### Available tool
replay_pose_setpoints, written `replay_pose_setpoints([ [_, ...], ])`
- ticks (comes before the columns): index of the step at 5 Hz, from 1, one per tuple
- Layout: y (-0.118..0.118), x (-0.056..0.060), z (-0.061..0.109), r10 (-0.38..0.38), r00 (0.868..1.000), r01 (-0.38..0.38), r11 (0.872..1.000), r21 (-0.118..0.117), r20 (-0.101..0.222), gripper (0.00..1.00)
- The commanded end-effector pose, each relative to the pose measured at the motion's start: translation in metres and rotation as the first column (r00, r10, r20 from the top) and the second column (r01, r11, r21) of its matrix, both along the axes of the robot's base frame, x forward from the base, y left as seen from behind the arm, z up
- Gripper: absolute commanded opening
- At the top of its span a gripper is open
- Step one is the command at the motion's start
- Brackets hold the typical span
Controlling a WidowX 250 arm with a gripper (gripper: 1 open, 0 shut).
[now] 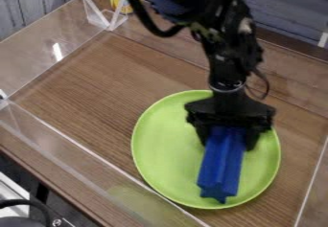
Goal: Remove the banana from inside the green plate and put it on the table
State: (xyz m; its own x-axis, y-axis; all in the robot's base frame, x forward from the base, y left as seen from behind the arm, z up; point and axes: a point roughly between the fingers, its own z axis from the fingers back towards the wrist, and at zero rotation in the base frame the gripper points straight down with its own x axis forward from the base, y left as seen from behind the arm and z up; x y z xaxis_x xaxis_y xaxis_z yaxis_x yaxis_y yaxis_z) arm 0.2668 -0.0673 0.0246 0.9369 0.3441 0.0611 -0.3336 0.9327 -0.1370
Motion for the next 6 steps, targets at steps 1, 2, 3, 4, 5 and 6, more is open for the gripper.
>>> replay_pose_setpoints([
  [1, 0.005, 0.005, 0.000, 0.053, 0.998, -0.053, 0.999, -0.002, 0.024, 0.00],
  [2, 0.009, 0.013, 0.002, 0.019, 1.000, -0.020, 1.000, 0.005, 0.023, 0.00],
  [3, 0.013, 0.020, 0.007, -0.015, 1.000, 0.015, 1.000, 0.013, 0.018, 0.00],
  [4, 0.010, 0.023, 0.013, -0.077, 0.997, 0.077, 0.997, 0.023, 0.010, 0.00],
  [5, 0.006, 0.026, 0.017, -0.140, 0.990, 0.140, 0.990, 0.030, 0.004, 0.00],
  [6, 0.000, 0.028, 0.009, -0.224, 0.975, 0.224, 0.974, 0.037, -0.002, 0.00],
])
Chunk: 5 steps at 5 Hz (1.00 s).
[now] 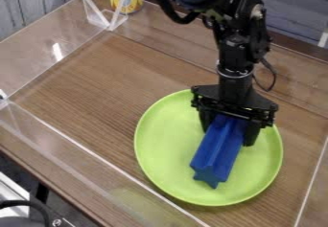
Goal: Remove the banana from inside the green plate and put it on the table
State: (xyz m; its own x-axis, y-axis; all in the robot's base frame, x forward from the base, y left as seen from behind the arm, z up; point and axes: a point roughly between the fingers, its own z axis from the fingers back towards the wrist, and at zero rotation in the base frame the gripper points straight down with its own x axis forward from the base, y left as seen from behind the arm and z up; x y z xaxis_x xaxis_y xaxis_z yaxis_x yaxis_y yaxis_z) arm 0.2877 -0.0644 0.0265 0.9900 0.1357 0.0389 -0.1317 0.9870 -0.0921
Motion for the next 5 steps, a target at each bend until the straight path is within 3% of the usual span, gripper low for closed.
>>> replay_pose_setpoints([
  [1, -0.009, 0.008, 0.000, -0.098, 0.995, 0.098, 0.995, 0.003, 0.030, 0.00],
  [3, -0.028, 0.004, 0.008, -0.053, 0.998, 0.053, 0.998, 0.017, 0.021, 0.00],
  [5, -0.029, -0.004, 0.015, -0.127, 0.992, 0.127, 0.991, 0.029, 0.010, 0.00],
])
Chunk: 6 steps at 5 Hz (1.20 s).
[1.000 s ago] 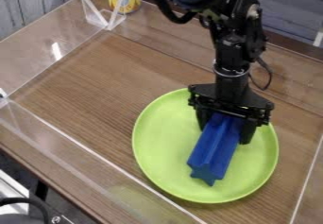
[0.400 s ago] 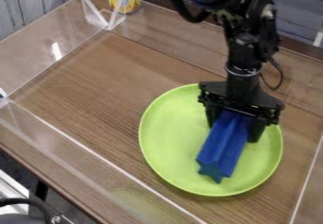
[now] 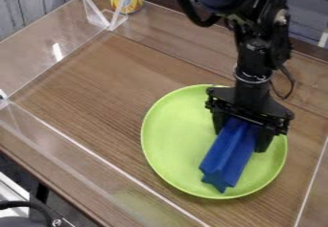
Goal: Remove the banana from inside the green plate and put it on the table
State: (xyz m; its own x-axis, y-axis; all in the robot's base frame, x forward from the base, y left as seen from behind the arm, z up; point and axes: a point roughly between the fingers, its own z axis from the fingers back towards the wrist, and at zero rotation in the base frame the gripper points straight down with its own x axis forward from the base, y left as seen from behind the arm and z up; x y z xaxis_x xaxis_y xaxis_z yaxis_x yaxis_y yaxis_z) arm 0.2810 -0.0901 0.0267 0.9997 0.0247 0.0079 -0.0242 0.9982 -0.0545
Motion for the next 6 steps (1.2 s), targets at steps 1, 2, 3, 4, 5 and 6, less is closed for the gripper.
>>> replay_pose_setpoints([
  [1, -0.010, -0.001, 0.025, -0.010, 0.999, 0.010, 1.000, -0.002, 0.040, 0.00],
  [2, -0.016, -0.005, 0.035, -0.003, 0.999, 0.002, 1.000, 0.004, 0.037, 0.00],
  [3, -0.018, -0.006, 0.034, -0.017, 0.999, 0.016, 1.000, 0.007, 0.035, 0.00],
  [4, -0.019, -0.006, 0.028, -0.030, 0.999, 0.030, 1.000, 0.007, 0.037, 0.00],
  [5, -0.016, -0.004, 0.028, 0.012, 0.999, -0.012, 1.000, 0.006, 0.038, 0.00],
  [6, -0.012, -0.002, 0.028, 0.054, 0.998, -0.054, 0.999, 0.005, 0.039, 0.00],
])
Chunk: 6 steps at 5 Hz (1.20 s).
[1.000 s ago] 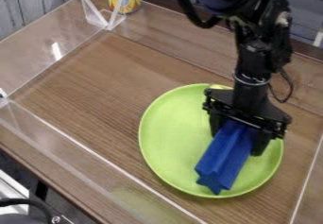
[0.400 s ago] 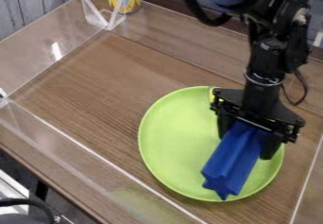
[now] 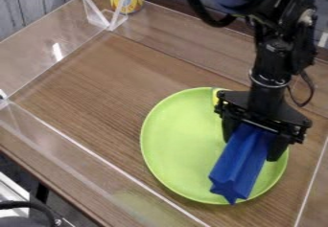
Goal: Remove the banana from inside the green plate and put it on the table
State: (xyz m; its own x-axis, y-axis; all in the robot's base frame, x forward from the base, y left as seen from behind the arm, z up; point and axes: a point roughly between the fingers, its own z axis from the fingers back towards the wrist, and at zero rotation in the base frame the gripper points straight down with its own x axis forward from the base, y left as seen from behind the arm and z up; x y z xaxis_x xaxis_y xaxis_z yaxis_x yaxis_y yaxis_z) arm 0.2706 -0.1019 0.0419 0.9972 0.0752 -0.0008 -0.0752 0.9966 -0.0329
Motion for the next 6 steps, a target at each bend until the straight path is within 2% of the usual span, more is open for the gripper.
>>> replay_pose_setpoints([
  [1, 0.003, 0.010, 0.012, 0.046, 0.998, -0.045, 0.999, -0.015, 0.049, 0.00],
  [2, 0.005, 0.013, 0.018, 0.051, 0.998, -0.051, 0.999, -0.010, 0.042, 0.00],
  [4, 0.008, 0.027, 0.034, 0.040, 0.999, -0.040, 0.999, -0.002, 0.032, 0.00],
  [6, 0.023, 0.040, 0.067, -0.014, 0.999, 0.014, 1.000, -0.006, 0.041, 0.00],
])
